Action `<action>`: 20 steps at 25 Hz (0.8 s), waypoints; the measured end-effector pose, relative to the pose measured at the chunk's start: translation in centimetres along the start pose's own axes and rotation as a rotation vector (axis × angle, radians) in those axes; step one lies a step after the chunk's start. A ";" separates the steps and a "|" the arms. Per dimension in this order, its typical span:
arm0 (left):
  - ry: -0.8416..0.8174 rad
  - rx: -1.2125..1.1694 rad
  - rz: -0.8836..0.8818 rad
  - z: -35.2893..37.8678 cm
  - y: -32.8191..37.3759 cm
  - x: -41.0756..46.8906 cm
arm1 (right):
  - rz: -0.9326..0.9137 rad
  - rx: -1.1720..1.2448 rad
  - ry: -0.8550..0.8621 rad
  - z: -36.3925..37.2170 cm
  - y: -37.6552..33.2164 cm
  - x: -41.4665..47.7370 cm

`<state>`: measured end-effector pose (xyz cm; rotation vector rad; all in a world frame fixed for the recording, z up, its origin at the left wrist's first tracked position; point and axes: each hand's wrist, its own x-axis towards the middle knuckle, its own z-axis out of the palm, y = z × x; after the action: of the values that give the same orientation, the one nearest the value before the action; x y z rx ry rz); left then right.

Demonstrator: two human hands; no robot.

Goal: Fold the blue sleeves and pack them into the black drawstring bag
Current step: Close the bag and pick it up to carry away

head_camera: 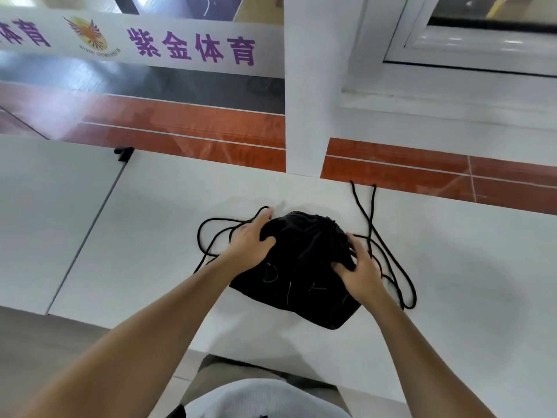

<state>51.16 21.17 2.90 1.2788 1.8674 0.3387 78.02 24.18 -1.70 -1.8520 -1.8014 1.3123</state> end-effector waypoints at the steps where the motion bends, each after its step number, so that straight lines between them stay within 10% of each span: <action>1: -0.017 -0.070 -0.006 0.0 0.2 0.2 | 0.006 0.142 0.011 0.0 0.0 0.6; 20: 0.658 -0.756 0.094 -19.4 -14.2 -24.3 | -0.486 0.433 -0.100 8.9 -30.1 -12.4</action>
<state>30.79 -1.92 17.75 0.7586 1.8771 1.4982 53.40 15.82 19.78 -1.0615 -1.6909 1.4638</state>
